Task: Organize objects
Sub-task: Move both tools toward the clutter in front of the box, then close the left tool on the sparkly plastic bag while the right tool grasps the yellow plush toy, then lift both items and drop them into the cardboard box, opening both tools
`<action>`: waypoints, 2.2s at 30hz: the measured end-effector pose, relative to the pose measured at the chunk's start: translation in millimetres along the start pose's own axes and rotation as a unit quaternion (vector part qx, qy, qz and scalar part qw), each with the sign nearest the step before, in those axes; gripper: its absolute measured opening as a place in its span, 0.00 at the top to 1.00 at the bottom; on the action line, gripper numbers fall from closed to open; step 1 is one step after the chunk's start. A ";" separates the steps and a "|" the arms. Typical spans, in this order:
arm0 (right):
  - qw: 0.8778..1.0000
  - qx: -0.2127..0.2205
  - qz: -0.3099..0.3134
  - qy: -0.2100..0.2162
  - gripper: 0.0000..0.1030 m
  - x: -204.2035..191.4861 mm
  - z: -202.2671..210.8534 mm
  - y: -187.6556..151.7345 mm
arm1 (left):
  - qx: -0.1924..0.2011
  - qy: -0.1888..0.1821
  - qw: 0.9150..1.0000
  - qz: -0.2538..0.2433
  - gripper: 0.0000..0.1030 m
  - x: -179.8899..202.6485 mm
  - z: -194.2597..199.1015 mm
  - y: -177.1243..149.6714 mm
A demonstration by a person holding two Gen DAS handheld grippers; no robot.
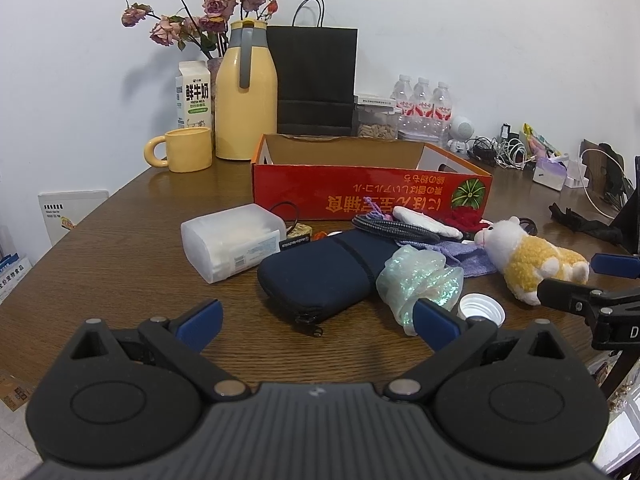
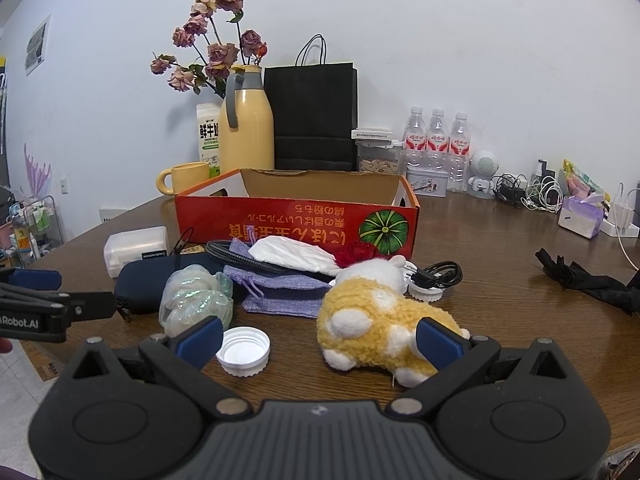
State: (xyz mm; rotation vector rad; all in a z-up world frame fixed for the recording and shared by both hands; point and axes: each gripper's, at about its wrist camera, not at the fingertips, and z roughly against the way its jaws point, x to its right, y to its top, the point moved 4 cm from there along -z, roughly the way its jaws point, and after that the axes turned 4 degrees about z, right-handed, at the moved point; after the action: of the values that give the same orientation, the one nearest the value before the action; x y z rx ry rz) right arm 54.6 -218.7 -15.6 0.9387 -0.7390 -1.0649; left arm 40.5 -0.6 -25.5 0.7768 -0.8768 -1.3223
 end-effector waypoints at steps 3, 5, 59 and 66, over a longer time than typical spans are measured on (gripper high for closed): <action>1.000 0.002 -0.006 -0.010 0.00 6.1 3.8 -2.6 | -0.002 -0.002 1.000 -0.002 0.00 3.0 -2.4 0.6; 1.000 0.003 -0.010 -0.015 0.00 9.9 2.0 -2.9 | -0.003 -0.002 1.000 -0.004 0.00 5.2 -5.9 0.8; 0.998 0.045 0.026 -0.024 0.12 26.5 -35.3 7.9 | 0.038 -0.067 0.997 -0.003 0.61 46.6 -33.5 34.3; 0.995 0.082 0.055 -0.025 0.12 16.8 -46.8 45.2 | 0.089 -0.072 0.993 -0.006 0.62 41.3 -33.4 73.5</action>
State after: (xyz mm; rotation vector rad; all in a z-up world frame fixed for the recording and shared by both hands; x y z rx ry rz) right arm 117.9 -213.3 6.2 1.0019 -0.9199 -0.9434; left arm 106.2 -34.8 26.8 0.8330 -1.1183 -1.3353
